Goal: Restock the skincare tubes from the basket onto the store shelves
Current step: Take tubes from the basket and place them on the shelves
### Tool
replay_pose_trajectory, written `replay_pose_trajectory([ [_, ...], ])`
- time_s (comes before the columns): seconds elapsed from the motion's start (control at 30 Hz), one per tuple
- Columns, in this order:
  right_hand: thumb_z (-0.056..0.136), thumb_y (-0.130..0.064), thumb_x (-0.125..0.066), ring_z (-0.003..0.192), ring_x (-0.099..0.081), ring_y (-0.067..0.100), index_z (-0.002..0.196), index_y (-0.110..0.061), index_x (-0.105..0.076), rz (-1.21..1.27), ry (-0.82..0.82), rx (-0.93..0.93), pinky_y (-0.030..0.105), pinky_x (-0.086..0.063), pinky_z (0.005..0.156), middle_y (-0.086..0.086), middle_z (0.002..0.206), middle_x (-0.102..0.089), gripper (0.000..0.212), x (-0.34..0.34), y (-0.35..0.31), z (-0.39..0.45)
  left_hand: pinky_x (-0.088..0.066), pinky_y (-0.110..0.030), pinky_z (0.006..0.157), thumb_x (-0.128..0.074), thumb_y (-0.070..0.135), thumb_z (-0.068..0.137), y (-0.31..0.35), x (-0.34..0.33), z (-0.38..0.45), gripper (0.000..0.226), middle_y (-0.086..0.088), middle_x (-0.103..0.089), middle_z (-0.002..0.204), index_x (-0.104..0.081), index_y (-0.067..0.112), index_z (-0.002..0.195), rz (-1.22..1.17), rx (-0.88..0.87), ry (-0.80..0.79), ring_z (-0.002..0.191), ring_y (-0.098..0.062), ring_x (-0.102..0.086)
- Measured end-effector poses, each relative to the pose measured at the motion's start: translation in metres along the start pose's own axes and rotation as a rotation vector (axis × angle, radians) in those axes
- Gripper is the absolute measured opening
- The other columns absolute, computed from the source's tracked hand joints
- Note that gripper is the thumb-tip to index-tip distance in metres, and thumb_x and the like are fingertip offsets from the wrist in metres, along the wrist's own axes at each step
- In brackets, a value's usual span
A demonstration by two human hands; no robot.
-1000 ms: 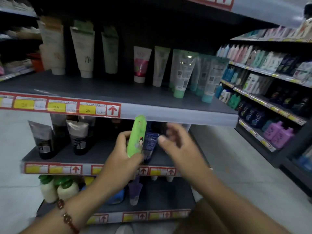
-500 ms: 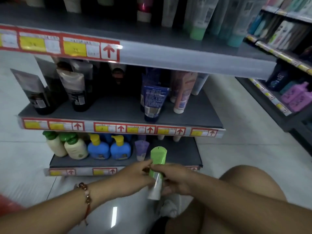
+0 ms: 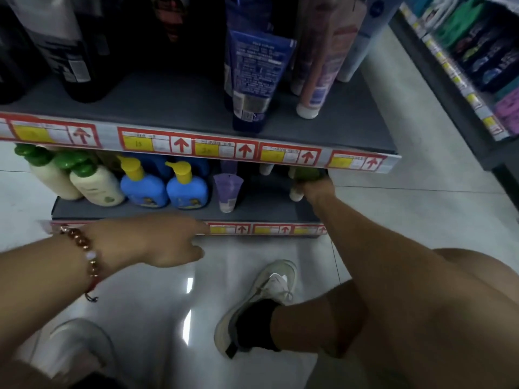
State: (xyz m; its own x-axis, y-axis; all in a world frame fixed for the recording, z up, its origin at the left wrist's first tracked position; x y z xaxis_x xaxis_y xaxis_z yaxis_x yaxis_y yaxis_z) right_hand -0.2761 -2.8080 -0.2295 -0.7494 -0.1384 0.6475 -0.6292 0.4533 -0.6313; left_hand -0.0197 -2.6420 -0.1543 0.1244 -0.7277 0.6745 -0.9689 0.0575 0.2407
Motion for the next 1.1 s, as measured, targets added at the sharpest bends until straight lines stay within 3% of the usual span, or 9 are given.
replay_pose_trajectory([
  [0.37, 0.084, -0.007, -0.071, 0.104, -0.055, 0.024, 0.125, -0.003, -0.056, 0.301, 0.040, -0.129, 0.031, -0.043, 0.091, 0.011, 0.119, -0.060, 0.044, -0.003, 0.014, -0.007, -0.042, -0.027, 0.101, -0.049, 0.047, 0.097, -0.029, -0.003, -0.006, 0.055, 0.005, -0.049, 0.144, -0.036, 0.034, 0.148, -0.002, 0.072, 0.003, 0.126, -0.016, -0.050],
  [0.5, 0.088, -0.014, -0.065, 0.116, -0.057, 0.031, 0.125, -0.002, -0.057, 0.196, -0.172, -0.261, 0.035, -0.048, 0.091, 0.012, 0.128, -0.059, 0.040, -0.020, 0.016, -0.034, -0.048, -0.033, 0.095, -0.051, 0.046, 0.094, -0.036, 0.005, -0.019, 0.037, 0.006, -0.060, 0.127, -0.054, 0.034, 0.129, -0.007, 0.036, 0.068, 0.111, -0.017, -0.057],
  [0.57, 0.086, -0.010, -0.066, 0.108, -0.060, 0.031, 0.104, -0.002, -0.064, 0.159, -0.267, -0.244, 0.039, -0.051, 0.094, 0.015, 0.122, -0.062, 0.020, -0.040, 0.012, -0.057, -0.049, -0.035, 0.092, -0.050, 0.046, 0.094, -0.042, 0.009, -0.033, 0.032, 0.004, -0.062, 0.119, -0.056, 0.030, 0.121, -0.020, 0.037, 0.104, 0.105, -0.018, -0.058],
  [0.6, 0.085, -0.010, -0.066, 0.100, -0.062, 0.028, 0.089, -0.005, -0.065, 0.111, -0.322, -0.198, 0.039, -0.053, 0.090, 0.015, 0.114, -0.064, 0.006, -0.052, 0.005, -0.077, -0.048, -0.033, 0.093, -0.050, 0.046, 0.095, -0.046, 0.009, -0.043, 0.034, 0.004, -0.061, 0.121, -0.055, 0.029, 0.124, -0.033, 0.041, 0.120, 0.108, -0.018, -0.058],
  [0.7, 0.089, -0.018, -0.063, 0.072, -0.055, 0.015, 0.068, -0.018, -0.054, -0.201, -0.483, 0.113, 0.022, -0.042, 0.064, 0.008, 0.087, -0.059, 0.023, -0.087, -0.038, -0.147, -0.043, -0.026, 0.095, -0.052, 0.044, 0.095, -0.060, 0.008, -0.079, 0.043, 0.005, -0.057, 0.132, -0.051, 0.031, 0.136, -0.069, 0.061, 0.158, 0.118, -0.018, -0.054],
  [0.77, 0.091, -0.024, -0.060, 0.083, -0.059, 0.021, 0.071, -0.020, -0.057, -0.435, -0.545, 0.410, 0.024, -0.034, 0.057, 0.010, 0.091, -0.061, 0.021, -0.111, -0.071, -0.198, -0.041, -0.024, 0.095, -0.051, 0.052, 0.089, -0.075, 0.003, -0.109, 0.053, 0.005, -0.057, 0.132, -0.049, 0.034, 0.138, -0.113, 0.101, 0.184, 0.120, -0.020, -0.054],
  [0.83, 0.088, -0.027, -0.062, 0.091, -0.062, 0.021, 0.087, -0.025, -0.065, -0.480, -0.621, 0.640, 0.027, -0.040, 0.062, 0.003, 0.093, -0.064, 0.004, -0.142, -0.103, -0.244, -0.043, -0.028, 0.099, -0.050, 0.055, 0.083, -0.099, -0.008, -0.144, 0.059, 0.004, -0.059, 0.131, -0.052, 0.032, 0.137, -0.221, 0.136, 0.266, 0.118, -0.018, -0.056],
  [1.0, 0.086, -0.036, -0.063, 0.113, -0.061, 0.015, 0.131, -0.028, -0.060, -0.506, -0.752, 0.967, 0.026, -0.046, 0.091, -0.003, 0.125, -0.066, 0.046, -0.213, -0.164, -0.347, -0.040, -0.028, 0.096, -0.053, 0.036, 0.097, -0.183, -0.069, -0.234, 0.048, -0.006, -0.058, 0.136, -0.050, 0.016, 0.140, -0.362, 0.401, 0.316, 0.125, -0.026, -0.053],
  [1.1, 0.090, -0.037, -0.061, 0.116, -0.060, 0.018, 0.135, -0.030, -0.056, -0.615, -0.764, 1.149, 0.030, -0.046, 0.098, -0.004, 0.131, -0.062, 0.046, -0.255, -0.189, -0.396, -0.045, -0.032, 0.097, -0.054, 0.035, 0.096, -0.237, -0.117, -0.299, 0.043, -0.005, -0.062, 0.130, -0.057, 0.012, 0.132, -0.458, 0.574, 0.315, 0.119, -0.027, -0.057],
])
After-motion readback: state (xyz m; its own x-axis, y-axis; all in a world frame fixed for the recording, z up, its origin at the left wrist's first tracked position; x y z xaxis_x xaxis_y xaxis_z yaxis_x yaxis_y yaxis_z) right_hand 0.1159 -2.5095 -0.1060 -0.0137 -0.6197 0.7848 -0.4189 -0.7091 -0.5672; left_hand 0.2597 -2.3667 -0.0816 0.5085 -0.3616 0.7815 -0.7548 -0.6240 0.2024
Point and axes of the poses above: each hand's wrist, its own z-axis towards the middle knuckle, its own x-axis out of the back of the hand, y = z × x, the point moved 3 cm from there along z, towards the middle knuckle
